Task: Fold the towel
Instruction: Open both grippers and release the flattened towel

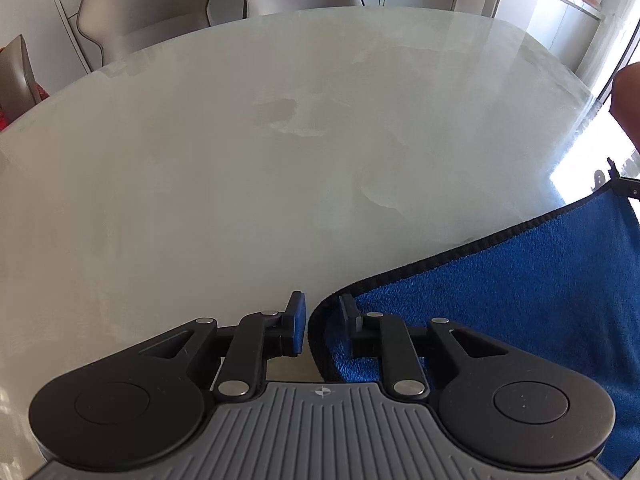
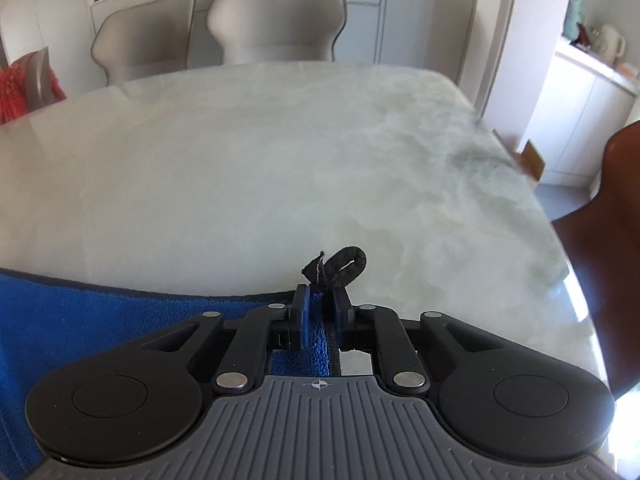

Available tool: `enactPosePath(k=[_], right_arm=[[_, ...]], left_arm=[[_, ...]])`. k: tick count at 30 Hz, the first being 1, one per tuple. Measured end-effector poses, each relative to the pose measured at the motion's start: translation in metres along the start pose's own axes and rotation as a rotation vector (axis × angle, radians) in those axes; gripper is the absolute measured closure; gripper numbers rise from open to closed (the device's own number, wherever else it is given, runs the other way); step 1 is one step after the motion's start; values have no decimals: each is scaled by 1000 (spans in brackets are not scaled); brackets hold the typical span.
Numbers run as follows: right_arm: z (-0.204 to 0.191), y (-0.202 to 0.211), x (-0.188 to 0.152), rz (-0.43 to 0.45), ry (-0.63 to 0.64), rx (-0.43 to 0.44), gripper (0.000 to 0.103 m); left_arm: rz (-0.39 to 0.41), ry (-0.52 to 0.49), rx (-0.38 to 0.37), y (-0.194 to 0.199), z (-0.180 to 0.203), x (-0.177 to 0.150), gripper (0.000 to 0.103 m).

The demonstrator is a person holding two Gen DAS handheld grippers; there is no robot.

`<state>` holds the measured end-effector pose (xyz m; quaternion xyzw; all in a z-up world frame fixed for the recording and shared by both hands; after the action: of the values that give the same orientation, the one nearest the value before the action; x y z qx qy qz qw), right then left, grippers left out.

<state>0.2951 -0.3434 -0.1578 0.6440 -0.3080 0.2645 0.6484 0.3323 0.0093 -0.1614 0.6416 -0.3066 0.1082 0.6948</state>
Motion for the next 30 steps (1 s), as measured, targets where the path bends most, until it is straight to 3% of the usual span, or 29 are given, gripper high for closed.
enactPosePath(k=[7, 10, 12, 13, 15, 16, 17, 19, 24, 30], right_arm=[[16, -14, 9, -1, -42, -29, 91], [19, -14, 8, -19, -44, -24, 86], [23, 0, 10, -2, -53, -10, 80], [25, 10, 11, 11, -49, -5, 70], [30, 35, 10, 31, -36, 0, 66], [33, 48, 8, 32, -30, 7, 66], [36, 60, 5, 28, -25, 16, 66], [45, 88, -4, 10, -2, 28, 65], [59, 152, -42, -83, 87, -4, 61], [41, 196, -97, -177, 163, 5, 61]], left_arm=[[38, -42, 23, -18, 10, 22, 86], [39, -47, 33, -18, 11, 25, 85], [36, -29, 41, -13, 9, 25, 85], [42, -21, 44, -7, 8, 25, 84], [61, -9, 48, 11, 6, 23, 73], [75, -1, 56, 22, 5, 21, 57], [95, 11, 67, 35, 3, 17, 44], [125, 38, 72, 56, 2, 7, 36], [135, 124, 35, 101, 7, -34, 35], [82, 195, 14, 117, 26, -99, 34]])
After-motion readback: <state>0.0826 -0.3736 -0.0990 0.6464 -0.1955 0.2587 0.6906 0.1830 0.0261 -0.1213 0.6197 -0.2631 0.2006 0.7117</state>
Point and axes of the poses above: each gripper's, at about its wrist camera, not at the fingertips, and y roughly against the way its jaws point, z to its right, x to its top, the point moved 4 cm from there along -y, roughly the way its jaws point, and after that the axes turned 7 degrees about z, right-handed, at the moved point
